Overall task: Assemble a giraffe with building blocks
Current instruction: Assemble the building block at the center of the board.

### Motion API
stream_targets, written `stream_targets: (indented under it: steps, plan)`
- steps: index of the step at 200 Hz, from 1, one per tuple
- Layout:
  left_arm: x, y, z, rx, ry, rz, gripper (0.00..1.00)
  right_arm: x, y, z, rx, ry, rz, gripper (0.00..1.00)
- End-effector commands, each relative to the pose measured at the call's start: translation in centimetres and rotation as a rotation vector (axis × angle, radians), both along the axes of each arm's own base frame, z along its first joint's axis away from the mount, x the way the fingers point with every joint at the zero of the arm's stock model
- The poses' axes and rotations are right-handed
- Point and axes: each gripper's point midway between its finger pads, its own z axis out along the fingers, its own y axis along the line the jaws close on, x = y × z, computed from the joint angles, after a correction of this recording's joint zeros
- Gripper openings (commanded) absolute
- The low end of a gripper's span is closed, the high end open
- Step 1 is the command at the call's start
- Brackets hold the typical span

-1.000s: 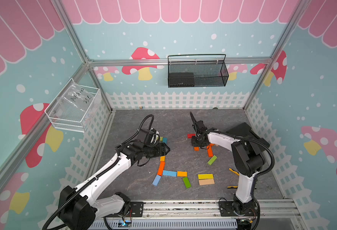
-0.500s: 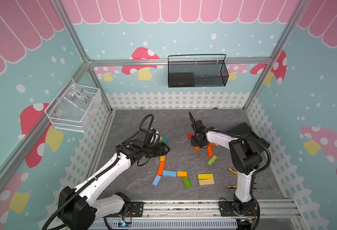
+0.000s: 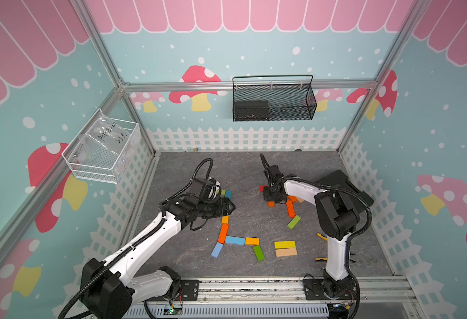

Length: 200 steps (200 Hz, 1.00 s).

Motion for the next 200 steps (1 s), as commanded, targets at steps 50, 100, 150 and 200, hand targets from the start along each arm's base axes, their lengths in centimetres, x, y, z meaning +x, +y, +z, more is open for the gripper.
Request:
stream_targets:
  steps: [50, 100, 150, 200]
  plan:
    - [0.5, 0.3, 0.8, 0.013, -0.035, 0.004, 0.75, 0.3, -0.1, -0.4, -0.029, 0.016, -0.009, 0.43]
    - [0.6, 0.3, 0.9, 0.014, -0.036, 0.004, 0.75, 0.7, 0.2, -0.3, -0.03, 0.018, -0.002, 0.36]
    - [0.6, 0.3, 0.9, 0.015, -0.038, 0.002, 0.75, 0.8, 0.2, 0.0, -0.026, 0.015, -0.005, 0.43]
    - [0.6, 0.4, 1.0, 0.013, -0.041, 0.004, 0.75, 0.4, 0.1, 3.1, -0.016, -0.036, -0.003, 0.6]
